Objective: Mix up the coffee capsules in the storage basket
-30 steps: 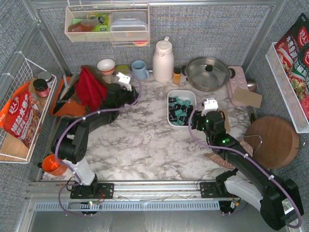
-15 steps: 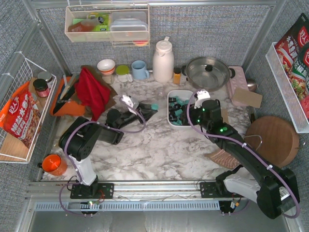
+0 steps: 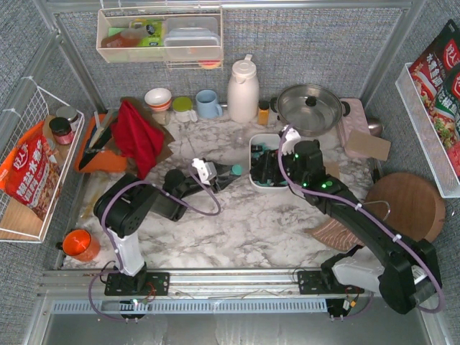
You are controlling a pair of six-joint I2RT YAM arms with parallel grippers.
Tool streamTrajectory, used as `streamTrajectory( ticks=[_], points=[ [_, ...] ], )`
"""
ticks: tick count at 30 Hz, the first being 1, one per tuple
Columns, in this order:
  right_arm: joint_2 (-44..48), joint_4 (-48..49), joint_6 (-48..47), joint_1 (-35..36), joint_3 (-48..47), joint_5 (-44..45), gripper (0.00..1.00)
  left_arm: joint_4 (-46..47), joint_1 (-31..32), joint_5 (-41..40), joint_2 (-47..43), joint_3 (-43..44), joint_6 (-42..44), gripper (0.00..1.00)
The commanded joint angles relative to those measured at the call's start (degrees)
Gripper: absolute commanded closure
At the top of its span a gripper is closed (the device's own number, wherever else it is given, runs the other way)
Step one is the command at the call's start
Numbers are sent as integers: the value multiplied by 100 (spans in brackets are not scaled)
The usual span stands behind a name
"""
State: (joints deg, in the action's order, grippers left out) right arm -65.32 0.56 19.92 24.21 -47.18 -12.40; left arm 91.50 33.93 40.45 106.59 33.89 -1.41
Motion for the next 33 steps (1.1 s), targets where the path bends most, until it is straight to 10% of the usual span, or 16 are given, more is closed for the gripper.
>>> streamTrajectory(
  ticks=[1, 33],
  points=[
    [-270, 379, 319, 132, -188, -394, 30, 478, 83, 16, 44, -6, 303, 69],
    [-1700, -1045, -555, 981, -1425, 609, 43, 430, 478, 45, 121, 79, 378, 69]
  ],
)
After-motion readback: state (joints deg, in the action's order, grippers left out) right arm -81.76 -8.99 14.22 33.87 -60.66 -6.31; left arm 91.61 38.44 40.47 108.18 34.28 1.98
